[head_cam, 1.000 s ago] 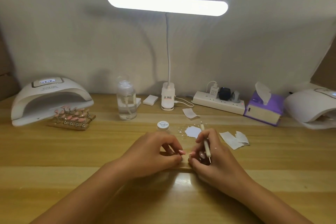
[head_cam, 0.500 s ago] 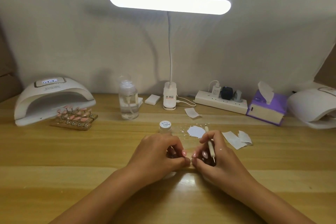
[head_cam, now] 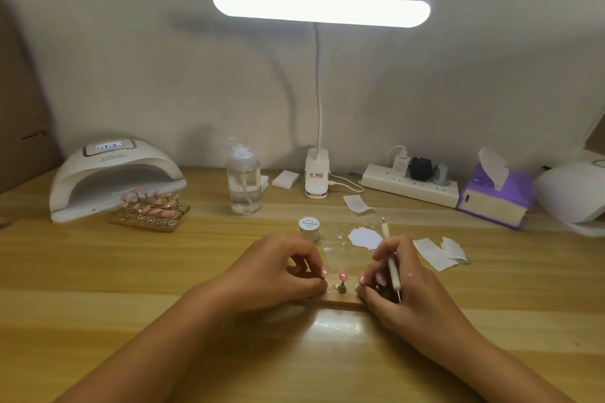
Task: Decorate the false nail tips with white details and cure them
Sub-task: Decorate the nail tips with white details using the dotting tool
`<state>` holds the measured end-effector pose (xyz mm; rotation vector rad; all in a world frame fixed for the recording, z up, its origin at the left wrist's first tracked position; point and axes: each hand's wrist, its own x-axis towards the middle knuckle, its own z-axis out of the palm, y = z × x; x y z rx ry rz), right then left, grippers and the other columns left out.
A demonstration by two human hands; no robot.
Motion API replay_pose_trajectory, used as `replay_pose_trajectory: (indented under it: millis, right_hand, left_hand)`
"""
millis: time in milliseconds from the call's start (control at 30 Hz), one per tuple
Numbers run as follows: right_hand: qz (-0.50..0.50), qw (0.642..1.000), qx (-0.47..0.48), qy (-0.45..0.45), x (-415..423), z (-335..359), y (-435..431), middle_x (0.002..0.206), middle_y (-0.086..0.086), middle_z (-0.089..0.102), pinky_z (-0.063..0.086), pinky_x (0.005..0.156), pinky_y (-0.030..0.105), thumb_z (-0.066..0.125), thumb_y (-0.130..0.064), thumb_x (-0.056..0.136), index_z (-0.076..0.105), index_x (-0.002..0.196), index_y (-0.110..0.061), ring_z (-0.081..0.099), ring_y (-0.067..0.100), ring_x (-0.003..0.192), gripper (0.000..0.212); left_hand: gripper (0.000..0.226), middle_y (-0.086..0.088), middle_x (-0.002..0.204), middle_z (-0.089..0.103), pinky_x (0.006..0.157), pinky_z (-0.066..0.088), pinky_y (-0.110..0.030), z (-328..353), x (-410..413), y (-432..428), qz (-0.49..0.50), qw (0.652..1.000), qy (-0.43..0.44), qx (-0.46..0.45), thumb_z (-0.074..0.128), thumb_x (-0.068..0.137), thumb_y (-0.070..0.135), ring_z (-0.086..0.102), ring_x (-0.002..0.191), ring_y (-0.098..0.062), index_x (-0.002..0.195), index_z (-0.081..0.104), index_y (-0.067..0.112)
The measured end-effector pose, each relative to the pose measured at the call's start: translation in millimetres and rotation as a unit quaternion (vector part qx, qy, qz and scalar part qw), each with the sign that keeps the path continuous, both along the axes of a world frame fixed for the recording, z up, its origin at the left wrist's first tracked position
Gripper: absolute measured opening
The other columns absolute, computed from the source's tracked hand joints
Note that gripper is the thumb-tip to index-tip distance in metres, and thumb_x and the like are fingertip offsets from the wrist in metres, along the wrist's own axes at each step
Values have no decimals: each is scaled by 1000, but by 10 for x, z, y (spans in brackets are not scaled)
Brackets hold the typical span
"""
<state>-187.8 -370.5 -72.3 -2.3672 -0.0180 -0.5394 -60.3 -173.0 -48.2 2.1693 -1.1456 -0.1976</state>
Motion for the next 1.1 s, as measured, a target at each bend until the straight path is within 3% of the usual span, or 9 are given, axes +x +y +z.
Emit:
replay_pose_trajectory:
  millis: [367, 467, 667, 767, 867, 1100]
  right_hand:
    - [1, 1000, -3, 8, 0, 5, -7, 96, -29, 61, 49, 74, 24, 74, -15, 87, 38, 104, -29, 60, 6, 90, 42]
    - [2, 1000, -6, 8, 3, 3, -6, 97, -29, 61, 49, 75, 24, 74, -16, 87, 38, 104, -30, 60, 6, 90, 42]
    - [1, 1000, -2, 7, 7, -7, -6, 97, -29, 61, 49, 75, 25, 74, -16, 87, 38, 104, -30, 60, 7, 90, 42]
    - [-1, 1000, -1, 6, 3, -6, -8, 95, -28, 61, 49, 74, 25, 74, -16, 87, 38, 103, -29, 61, 8, 88, 42]
    - [-2, 1000, 7, 12, 6, -4, -11, 96, -28, 61, 50, 75, 26, 74, -15, 87, 38, 104, -28, 61, 9, 89, 42]
    - [-3, 1000, 2, 13, 9, -4, -10, 95, -27, 62, 50, 75, 23, 74, -16, 87, 38, 104, -28, 61, 6, 89, 41]
  left_hand:
    - [12, 23, 89, 67, 72, 46, -14, -4, 32, 10, -18, 999, 41, 2, 79, 78, 32, 60, 86, 2, 89, 73, 33]
    - [13, 21, 89, 67, 77, 50, -20, -4, 47, 22, -3, 1000, 30, 0, 81, 76, 41, 61, 89, 1, 84, 71, 36]
    - [15, 18, 89, 72, 90, 53, -30, 5, 37, 7, -36, 998, 50, -28, 80, 80, 28, 65, 93, -3, 77, 72, 40]
    - [13, 18, 87, 71, 78, 52, -20, -28, 31, -5, -38, 996, 63, -43, 80, 81, 25, 65, 88, 0, 79, 73, 36]
    - [10, 27, 81, 67, 66, 42, -8, -35, 40, 13, -30, 997, 53, -40, 81, 80, 28, 59, 77, 9, 83, 73, 33]
    - [9, 22, 90, 69, 78, 52, -20, -21, 59, 16, -41, 998, 47, -31, 79, 82, 32, 63, 89, 1, 90, 74, 34]
